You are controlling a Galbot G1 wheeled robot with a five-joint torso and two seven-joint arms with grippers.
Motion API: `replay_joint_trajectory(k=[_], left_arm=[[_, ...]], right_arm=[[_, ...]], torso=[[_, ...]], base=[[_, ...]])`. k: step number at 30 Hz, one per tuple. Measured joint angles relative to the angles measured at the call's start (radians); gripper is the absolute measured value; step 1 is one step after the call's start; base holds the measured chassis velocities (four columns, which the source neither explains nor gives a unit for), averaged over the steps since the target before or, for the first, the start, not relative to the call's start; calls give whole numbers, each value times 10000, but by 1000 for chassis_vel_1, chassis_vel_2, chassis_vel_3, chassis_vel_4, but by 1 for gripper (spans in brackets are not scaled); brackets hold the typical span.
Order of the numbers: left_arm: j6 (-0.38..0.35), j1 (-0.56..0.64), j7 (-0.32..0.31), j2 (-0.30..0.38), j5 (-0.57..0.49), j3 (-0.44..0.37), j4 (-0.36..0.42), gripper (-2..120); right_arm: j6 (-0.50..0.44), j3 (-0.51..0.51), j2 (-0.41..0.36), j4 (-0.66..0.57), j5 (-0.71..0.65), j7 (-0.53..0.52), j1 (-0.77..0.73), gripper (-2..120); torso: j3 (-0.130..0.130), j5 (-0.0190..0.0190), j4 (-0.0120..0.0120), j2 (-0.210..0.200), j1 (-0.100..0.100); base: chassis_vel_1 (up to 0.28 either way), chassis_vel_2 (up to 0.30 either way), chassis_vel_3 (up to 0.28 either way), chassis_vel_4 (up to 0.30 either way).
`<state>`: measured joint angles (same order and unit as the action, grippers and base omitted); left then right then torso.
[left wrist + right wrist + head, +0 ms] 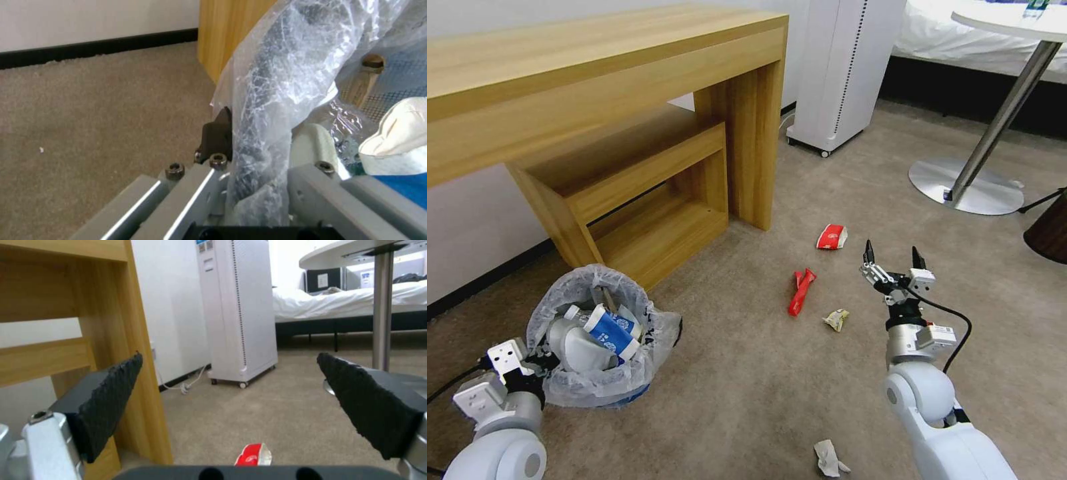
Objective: Pick up the trash bin and place the garbage on the floor into it.
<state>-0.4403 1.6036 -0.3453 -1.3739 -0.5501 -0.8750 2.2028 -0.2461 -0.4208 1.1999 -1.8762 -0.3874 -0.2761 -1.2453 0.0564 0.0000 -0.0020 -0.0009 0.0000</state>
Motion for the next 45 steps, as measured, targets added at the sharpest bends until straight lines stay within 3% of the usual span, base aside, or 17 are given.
replay_joint_trajectory(k=[45], left_arm=[[81,-23,44,57,53,99,-70,1]], right_arm=[[206,-232,-224,-56,-790,-116,-147,100]], torso=[[0,1,0,0,0]], base=[[0,0,0,0]])
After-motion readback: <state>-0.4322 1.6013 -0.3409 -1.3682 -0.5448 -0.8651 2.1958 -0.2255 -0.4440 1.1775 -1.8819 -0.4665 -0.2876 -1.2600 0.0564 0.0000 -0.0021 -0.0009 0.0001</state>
